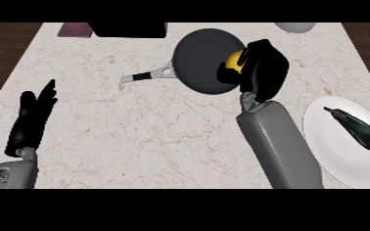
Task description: Pick the lemon from the plate and place it in the pan
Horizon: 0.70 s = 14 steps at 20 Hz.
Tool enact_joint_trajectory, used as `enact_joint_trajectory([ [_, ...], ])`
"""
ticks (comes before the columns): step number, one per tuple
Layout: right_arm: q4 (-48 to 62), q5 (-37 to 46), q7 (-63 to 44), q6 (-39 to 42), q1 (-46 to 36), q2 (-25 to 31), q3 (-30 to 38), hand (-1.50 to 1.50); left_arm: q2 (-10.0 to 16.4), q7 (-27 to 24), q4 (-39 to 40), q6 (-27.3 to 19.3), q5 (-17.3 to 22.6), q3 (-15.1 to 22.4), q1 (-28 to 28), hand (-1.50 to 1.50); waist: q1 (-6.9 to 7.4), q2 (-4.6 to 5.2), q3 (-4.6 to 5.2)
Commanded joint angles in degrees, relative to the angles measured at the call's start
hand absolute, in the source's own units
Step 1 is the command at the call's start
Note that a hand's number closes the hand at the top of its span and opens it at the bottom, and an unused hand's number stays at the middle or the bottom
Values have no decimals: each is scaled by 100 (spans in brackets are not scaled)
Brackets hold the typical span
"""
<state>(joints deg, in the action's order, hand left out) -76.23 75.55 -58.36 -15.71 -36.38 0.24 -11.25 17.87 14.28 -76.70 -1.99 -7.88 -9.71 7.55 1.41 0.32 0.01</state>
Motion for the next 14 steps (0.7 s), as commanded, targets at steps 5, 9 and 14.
enact_joint_trajectory([
  [5,2671,-825,639,-1364,-1416,-8,1311,150,43,-253,388,129,101,-133,189,0,76,67,-1],
  [9,3881,-1076,1149,-2195,-1715,20,1738,150,-76,43,90,30,-50,67,235,0,176,93,-8],
  [14,4835,-1549,2044,-2716,-1989,46,2098,150,-152,-4,40,-74,-203,186,296,0,254,132,-14],
])
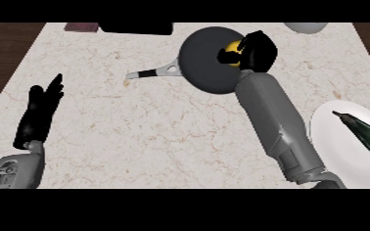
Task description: Pick the lemon from the plate and place it in the pan
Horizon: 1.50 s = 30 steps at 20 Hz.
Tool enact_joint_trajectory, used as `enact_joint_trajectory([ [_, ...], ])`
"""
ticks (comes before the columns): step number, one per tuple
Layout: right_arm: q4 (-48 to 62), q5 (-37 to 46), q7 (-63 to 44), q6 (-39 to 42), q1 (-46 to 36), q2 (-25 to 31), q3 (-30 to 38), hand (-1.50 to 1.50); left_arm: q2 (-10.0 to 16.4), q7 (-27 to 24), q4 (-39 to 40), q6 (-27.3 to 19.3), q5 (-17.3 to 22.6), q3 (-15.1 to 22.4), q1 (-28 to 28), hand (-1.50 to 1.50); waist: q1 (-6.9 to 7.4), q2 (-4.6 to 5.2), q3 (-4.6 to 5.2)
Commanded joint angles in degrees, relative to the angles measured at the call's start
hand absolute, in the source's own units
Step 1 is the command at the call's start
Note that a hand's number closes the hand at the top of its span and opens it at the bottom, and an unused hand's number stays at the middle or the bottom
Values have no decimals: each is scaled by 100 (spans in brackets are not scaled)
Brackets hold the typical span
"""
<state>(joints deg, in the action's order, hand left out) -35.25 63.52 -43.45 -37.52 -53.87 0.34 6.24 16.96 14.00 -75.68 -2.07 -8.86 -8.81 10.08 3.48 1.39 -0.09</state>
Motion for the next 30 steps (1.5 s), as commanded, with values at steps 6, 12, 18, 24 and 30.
enact_joint_trajectory([
  [6,1009,-1367,1323,-900,-300,-33,926,-150,-153,-56,-78,46,-56,194,33,0,226,100,-14],
  [12,1272,-1731,2243,-1092,-399,-33,1254,-150,-149,-35,-127,7,-80,192,179,0,303,143,-19],
  [18,1200,-2196,2979,-1700,-572,-33,1544,-150,45,10,138,220,28,68,386,0,344,171,-20],
  [24,1059,-2552,3760,-2352,-571,-33,1906,-150,-36,72,31,86,-47,105,346,0,241,106,-17],
  [30,1064,-3068,4166,-2789,-479,-33,2229,-150,127,-270,335,198,87,-170,-60,0,-20,-34,2],
])
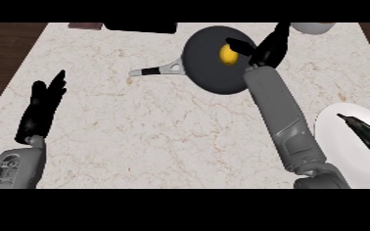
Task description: Pick the lemon from the plate and place it in the pan
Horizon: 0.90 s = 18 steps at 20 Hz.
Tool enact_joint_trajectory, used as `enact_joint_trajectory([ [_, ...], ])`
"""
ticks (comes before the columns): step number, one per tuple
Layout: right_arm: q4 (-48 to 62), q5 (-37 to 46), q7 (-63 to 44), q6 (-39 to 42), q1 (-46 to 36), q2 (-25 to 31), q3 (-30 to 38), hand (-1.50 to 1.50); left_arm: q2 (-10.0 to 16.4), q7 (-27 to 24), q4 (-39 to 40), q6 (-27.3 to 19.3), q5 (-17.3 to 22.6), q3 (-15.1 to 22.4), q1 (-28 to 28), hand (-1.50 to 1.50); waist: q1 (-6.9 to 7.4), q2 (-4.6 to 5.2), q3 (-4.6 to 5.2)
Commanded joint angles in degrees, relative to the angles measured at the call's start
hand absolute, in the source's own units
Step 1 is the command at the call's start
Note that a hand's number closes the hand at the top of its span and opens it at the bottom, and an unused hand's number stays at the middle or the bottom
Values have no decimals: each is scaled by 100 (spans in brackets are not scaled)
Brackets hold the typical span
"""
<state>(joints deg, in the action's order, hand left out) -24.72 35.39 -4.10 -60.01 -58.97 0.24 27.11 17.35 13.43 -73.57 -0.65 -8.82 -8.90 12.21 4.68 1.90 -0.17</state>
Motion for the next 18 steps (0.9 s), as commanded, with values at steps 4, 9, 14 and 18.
enact_joint_trajectory([
  [4,-499,-859,857,-538,732,-23,148,-150,-100,-185,89,-228,-94,-84,-307,0,-328,-157,9],
  [9,-1456,-1121,421,-365,1296,-23,-701,-150,323,-56,62,114,240,-518,-362,0,-527,-249,21],
  [14,-2995,-1334,86,214,2828,-23,-1670,-150,81,10,-68,-200,7,-365,-587,0,-704,-316,27],
  [18,-4372,-1051,-325,687,3929,-24,-2054,-150,6,197,-370,-225,23,-326,-726,0,-787,-327,31],
])
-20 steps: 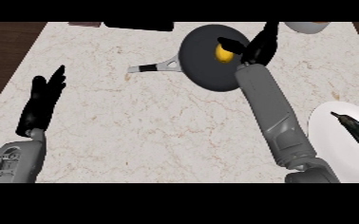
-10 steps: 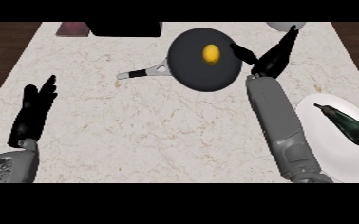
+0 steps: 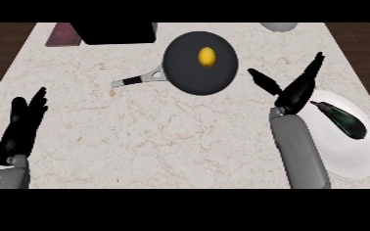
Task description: Pick the lemon from the plate and place it in the pan
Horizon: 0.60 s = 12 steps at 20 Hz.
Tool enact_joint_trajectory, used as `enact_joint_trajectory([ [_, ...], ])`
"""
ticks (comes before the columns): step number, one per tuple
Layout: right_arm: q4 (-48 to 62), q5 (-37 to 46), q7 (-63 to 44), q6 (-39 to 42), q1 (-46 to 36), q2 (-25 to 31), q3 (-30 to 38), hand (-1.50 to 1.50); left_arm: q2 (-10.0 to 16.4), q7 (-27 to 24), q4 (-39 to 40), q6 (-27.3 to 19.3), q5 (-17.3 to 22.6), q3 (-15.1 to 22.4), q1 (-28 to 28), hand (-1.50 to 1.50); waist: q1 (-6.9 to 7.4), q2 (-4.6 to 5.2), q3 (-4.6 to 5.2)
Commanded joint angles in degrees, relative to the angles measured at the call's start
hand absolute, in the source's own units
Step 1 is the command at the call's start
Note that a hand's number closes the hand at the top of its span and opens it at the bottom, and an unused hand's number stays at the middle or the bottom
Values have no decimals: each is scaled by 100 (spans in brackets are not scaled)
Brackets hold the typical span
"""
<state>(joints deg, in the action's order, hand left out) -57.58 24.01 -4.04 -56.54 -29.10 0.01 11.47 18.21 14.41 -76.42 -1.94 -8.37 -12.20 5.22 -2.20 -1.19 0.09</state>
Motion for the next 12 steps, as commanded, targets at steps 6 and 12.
enact_joint_trajectory([
  [6,-3430,548,-1311,1025,2735,193,-1046,-150,-101,-151,78,-72,-79,37,-28,0,-46,43,11],
  [12,-5194,66,-830,1398,4840,522,-1062,-150,-72,154,-593,94,-18,103,-292,0,140,84,-12],
])
